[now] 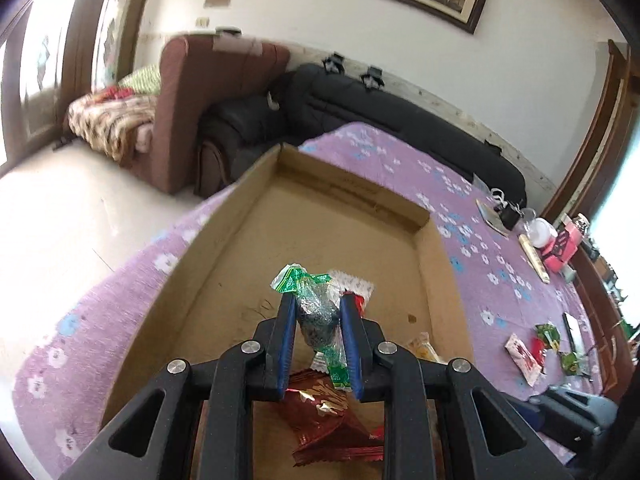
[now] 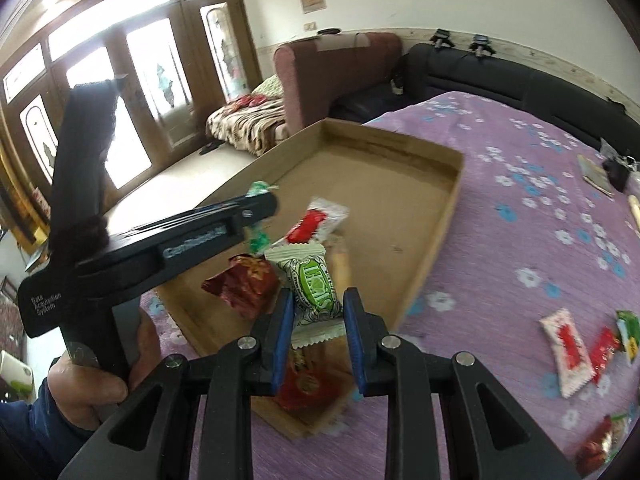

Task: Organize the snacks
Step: 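Hold both snacks over the box and open both tools to drop them, then move both tools back from the box to the snack pile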

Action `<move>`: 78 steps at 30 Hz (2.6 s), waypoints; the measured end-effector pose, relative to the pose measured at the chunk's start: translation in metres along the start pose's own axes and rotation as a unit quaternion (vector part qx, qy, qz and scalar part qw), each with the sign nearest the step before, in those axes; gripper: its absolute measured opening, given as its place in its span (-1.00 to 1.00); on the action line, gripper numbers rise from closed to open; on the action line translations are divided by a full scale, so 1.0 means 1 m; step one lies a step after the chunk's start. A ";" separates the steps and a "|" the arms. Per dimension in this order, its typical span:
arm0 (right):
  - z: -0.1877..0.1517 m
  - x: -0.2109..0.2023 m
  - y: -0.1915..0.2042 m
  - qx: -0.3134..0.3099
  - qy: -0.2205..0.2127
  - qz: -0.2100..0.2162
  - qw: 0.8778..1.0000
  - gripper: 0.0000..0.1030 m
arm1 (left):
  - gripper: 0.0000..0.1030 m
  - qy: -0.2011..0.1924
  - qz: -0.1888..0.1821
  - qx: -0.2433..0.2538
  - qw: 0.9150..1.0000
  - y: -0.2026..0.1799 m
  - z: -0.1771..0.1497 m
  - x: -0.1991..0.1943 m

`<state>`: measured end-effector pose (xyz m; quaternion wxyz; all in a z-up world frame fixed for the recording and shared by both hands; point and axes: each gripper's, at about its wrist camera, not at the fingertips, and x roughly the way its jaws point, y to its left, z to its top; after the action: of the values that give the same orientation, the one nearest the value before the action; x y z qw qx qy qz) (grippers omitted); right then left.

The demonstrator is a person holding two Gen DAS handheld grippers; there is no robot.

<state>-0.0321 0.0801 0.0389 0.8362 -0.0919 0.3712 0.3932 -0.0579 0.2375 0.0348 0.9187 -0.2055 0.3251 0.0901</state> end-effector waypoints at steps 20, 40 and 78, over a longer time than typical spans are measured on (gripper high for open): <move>-0.016 0.016 -0.005 0.025 0.010 0.031 0.999 -0.50 | -0.55 0.032 0.010 0.023 0.999 -0.008 0.001 0.016; -0.019 0.008 -0.003 0.037 -0.003 0.045 0.998 0.02 | -0.16 0.018 0.007 0.016 1.000 -0.004 0.000 0.008; -0.016 -0.068 -0.054 0.062 -0.089 -0.154 0.982 0.26 | -0.16 0.002 0.014 0.029 0.999 -0.009 -0.002 0.003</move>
<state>-0.0297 -0.0037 0.0665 0.9206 -0.0604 0.3000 0.2427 -0.0535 0.2285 0.0342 0.9221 -0.1740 0.3327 0.0933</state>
